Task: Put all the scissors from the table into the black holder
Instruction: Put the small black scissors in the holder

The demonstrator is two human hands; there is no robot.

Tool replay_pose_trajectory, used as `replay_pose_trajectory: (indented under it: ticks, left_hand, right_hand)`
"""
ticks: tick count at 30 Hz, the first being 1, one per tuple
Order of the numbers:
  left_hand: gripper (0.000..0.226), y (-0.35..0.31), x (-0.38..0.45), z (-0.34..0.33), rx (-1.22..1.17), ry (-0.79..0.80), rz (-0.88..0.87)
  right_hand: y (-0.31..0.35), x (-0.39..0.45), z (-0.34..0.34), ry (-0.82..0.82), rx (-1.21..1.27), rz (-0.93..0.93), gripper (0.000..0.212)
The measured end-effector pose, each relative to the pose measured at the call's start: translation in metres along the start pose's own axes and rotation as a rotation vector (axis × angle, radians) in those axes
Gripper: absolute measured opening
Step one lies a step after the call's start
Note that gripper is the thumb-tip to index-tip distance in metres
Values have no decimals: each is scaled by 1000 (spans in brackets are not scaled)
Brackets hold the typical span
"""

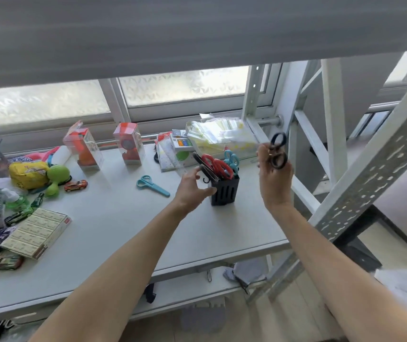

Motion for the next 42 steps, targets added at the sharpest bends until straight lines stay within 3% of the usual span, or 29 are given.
replay_pose_trajectory:
  ticks: [4,12,15,20,29,33,35,37,42]
  left_hand:
    - [56,-10,9,-9,16,22,-44]
    - [55,-22,8,-12,-45,33,-60]
    - [44,-21,6,-14,-54,22,-71]
    - [43,-22,6,-16,-50,12,-81]
    - [44,-14,9,-15,-17,7,-101]
    - [52,-4,7,-9,25,17,-105]
    - [65,5,5,0,50,23,-92]
    - [63,17,1,15,46,-3,-100]
    - [43,56,-1,73,149,-300,-18]
  right_hand:
    - [3,37,-24,166,-2,-89,31]
    - [1,40,-40,360,-156,-1,27]
    - [-4,40,-43,439,-214,9,24]
    - [-20,35,-54,571,-275,-13,35]
    - [-18,24,-47,503,-362,40,47]
    - [-7,8,-33,221,-310,28,46]
    - [4,-8,-25,40,-224,58,32]
    - [18,-31,-19,-39,-136,106,17]
    - [46,-107,-43,193,-67,364,13]
Point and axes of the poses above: each hand's wrist, its own x-axis towards the middle knuckle, its own z-axis out of the back of the hand, y = z × x, the point moved 2 cm from there along x, towards the middle knuckle, and after that the axes turned 13 degrees about -x, right-handed, at the moved point
